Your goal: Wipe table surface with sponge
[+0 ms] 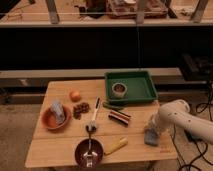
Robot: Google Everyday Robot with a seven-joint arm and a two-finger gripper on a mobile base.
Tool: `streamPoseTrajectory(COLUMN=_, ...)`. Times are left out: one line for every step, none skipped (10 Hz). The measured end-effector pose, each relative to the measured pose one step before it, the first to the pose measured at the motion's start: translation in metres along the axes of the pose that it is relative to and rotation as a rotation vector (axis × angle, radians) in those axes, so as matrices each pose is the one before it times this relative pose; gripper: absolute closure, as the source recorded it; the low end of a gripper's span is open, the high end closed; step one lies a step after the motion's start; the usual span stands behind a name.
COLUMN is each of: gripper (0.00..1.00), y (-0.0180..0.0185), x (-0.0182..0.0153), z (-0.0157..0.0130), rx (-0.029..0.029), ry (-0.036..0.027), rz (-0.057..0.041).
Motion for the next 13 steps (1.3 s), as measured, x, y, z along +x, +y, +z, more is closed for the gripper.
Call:
streamPoseTrajectory(gripper=1.00, y=-0.01249, x=0.00500, z=0.00273, rx=0.01344, ry=-0.00011, rz=-0.00614)
streamPoseTrajectory(gripper=1.00, y=-0.00298, x=-0.00113, z=0.00077, rx=0.00292, ry=-0.00288, rz=-0.00859)
streamPoseTrajectory(gripper=1.00, y=-0.00082, x=0.00045, z=-0.00019, rx=0.00490, ry=0.00212, rz=0.00378)
streamPoseTrajectory(gripper=1.00, y=-0.00058, x=-0.00044, z=0.00007, rx=-0.00270, ry=-0.00202, rz=-0.00059)
streamPoseTrajectory(gripper=1.00, y=-0.00025, x=-0.00022, z=0.00010, rx=-0.00224, ry=-0.00157, rz=-0.00103)
streamPoseTrajectory(gripper=1.00, y=-0.00218, x=0.00188, z=-0.00004, rx=0.00467, ry=-0.00394, rz=0.00042)
streamPoseTrajectory(gripper=1.00, y=-0.01238, x=0.00404, z=0.00108, rx=0.01740, ry=-0.00108, rz=-0.02267)
streamPoseTrajectory(gripper=1.00, y=-0.01497, x=0.00254, z=0.00183, rx=0.01577, ry=-0.00159, rz=-0.01970)
streamPoseTrajectory(gripper=1.00, y=-0.02204, x=-0.00007, z=0.00160, rx=0.02017, ry=-0.00235, rz=-0.02441)
streamPoseTrajectory(gripper=1.00, y=-0.02656, x=-0.00368, z=0.00197, rx=0.01996, ry=-0.00679, rz=-0.03109)
streamPoseTrajectory(gripper=1.00, y=-0.01421, x=-0.00316, z=0.00137, rx=0.00992, ry=-0.00713, rz=-0.01702)
streamPoseTrajectory(gripper=1.00, y=-0.01384, x=-0.00751, z=0.00191, rx=0.00529, ry=-0.01475, rz=-0.02410)
streamPoseTrajectory(gripper=1.00, y=-0.00791, x=-0.01518, z=0.00524, rx=-0.00513, ry=-0.02723, rz=-0.03088)
